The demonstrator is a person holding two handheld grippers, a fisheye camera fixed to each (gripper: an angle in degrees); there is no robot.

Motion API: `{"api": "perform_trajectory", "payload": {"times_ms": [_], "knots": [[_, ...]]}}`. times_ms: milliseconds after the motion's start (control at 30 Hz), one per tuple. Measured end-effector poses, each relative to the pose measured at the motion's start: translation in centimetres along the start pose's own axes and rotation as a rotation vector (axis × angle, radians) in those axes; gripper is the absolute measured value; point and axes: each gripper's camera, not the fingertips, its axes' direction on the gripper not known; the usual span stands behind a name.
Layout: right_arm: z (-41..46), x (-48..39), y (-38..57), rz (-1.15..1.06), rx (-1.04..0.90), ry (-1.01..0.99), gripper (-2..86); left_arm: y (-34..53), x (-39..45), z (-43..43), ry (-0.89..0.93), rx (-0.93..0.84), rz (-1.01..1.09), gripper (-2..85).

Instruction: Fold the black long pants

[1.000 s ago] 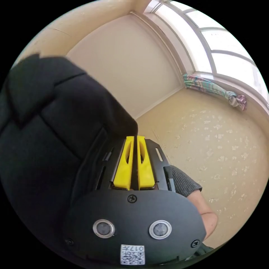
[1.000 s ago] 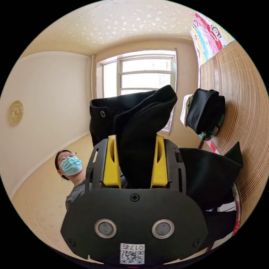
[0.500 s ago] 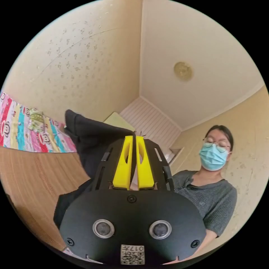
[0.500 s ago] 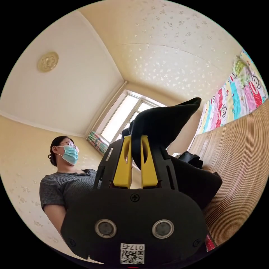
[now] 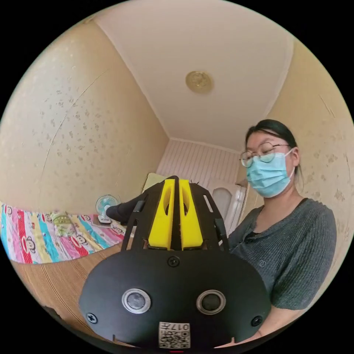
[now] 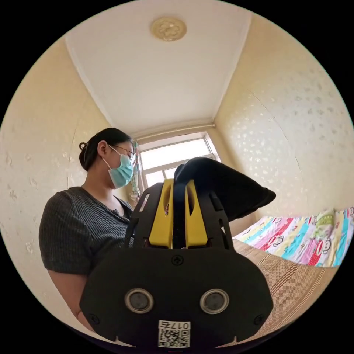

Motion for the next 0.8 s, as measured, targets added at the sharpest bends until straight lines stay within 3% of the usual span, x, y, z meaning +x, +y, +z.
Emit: {"api": "perform_trajectory", "payload": {"times_ms": [167,300,400,500,600,667,733,800], "knots": [[0.8,-7.4,-6.6,-0.199,0.031,0.09,0.8,-1.7,1.1,0.2,0.017,0.048,0.096,-0.5],[0.9,-5.9,-7.8,-0.139,0.042,0.271,0.6,-0.1,-5.3,2.7,-0.164,-0.008,-0.095,-0.3],[1.9,1.9,-10.0,0.064,-0.058,0.449,0.5,-0.6,-14.0,7.1,-0.248,-0.107,-0.129,0.2],[4.7,14.3,-14.5,0.231,-0.191,0.674,1.4,-1.9,-29.0,12.1,-0.305,-0.155,-0.441,1.3],[7.0,29.4,-19.0,0.446,-0.24,0.895,4.3,-0.9,-42.3,15.3,-0.644,-0.318,-0.554,4.0],[7.2,38.9,-19.2,0.586,-0.309,1.027,7.6,2.7,-48.2,14.4,-0.834,-0.461,-0.673,5.6],[6.7,43.3,-16.7,0.707,-0.411,1.171,8.6,11.2,-52.2,11.1,-1.006,-0.664,-0.856,6.4],[6.3,46.1,-11.8,0.787,-0.548,1.237,8.7,19.2,-52.9,7.8,-1.068,-0.758,-0.977,6.5]]}}
